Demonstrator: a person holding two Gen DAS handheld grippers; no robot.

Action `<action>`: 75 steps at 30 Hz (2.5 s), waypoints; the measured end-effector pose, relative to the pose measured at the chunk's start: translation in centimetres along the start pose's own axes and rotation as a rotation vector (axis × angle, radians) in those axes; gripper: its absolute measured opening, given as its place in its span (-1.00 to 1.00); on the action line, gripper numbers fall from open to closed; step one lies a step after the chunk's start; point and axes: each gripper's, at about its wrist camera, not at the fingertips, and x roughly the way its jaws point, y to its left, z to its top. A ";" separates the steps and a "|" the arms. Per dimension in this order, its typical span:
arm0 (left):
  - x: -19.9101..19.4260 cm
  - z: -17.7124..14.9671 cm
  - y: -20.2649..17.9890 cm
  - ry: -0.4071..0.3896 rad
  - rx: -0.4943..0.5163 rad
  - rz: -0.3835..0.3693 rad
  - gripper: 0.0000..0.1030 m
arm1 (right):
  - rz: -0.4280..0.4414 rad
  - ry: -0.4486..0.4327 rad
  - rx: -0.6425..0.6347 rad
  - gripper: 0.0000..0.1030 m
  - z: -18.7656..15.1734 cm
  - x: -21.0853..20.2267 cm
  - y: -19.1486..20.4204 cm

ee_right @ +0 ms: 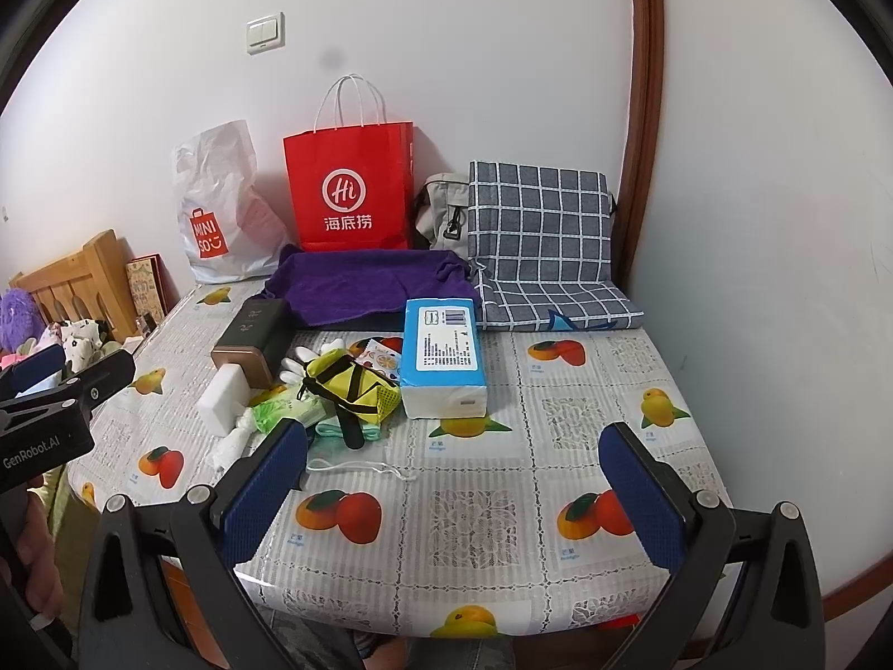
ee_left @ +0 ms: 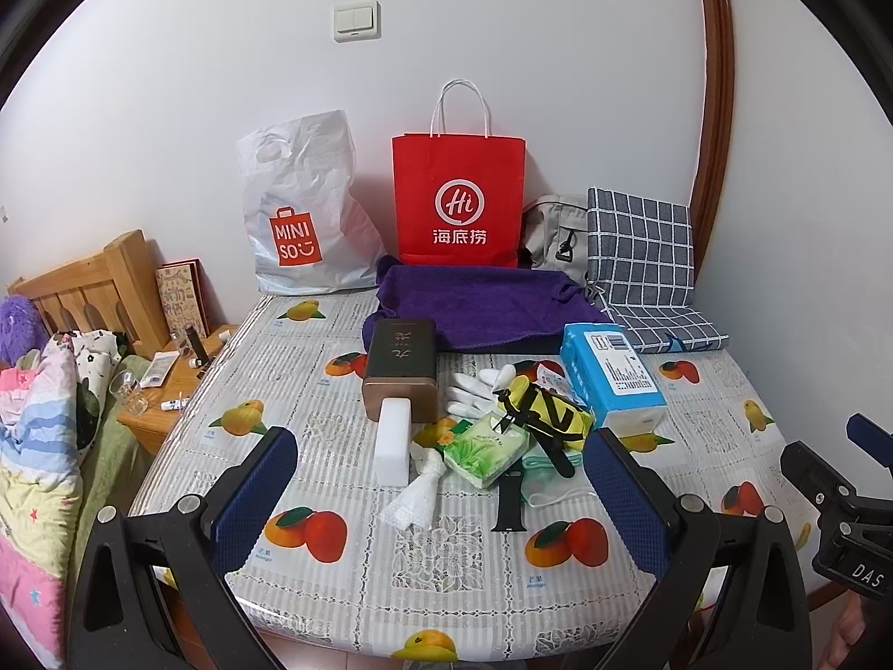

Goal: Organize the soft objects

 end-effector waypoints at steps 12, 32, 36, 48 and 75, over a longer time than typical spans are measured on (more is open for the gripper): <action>0.0 0.0 0.0 0.000 0.002 0.000 1.00 | 0.001 0.000 -0.002 0.99 -0.1 -0.1 0.1; -0.2 -0.2 0.0 -0.002 0.001 0.000 1.00 | 0.005 -0.006 -0.002 0.99 0.0 -0.4 0.3; -0.2 -0.1 0.1 -0.003 0.002 0.001 1.00 | 0.006 -0.012 -0.005 0.99 0.0 -0.5 0.4; 0.8 -0.1 -0.2 0.015 0.018 0.021 1.00 | 0.002 -0.022 0.008 0.99 0.0 0.6 0.2; 18.0 -3.2 7.0 0.311 -0.090 0.004 1.00 | 0.095 0.188 -0.048 0.95 -2.4 15.4 1.3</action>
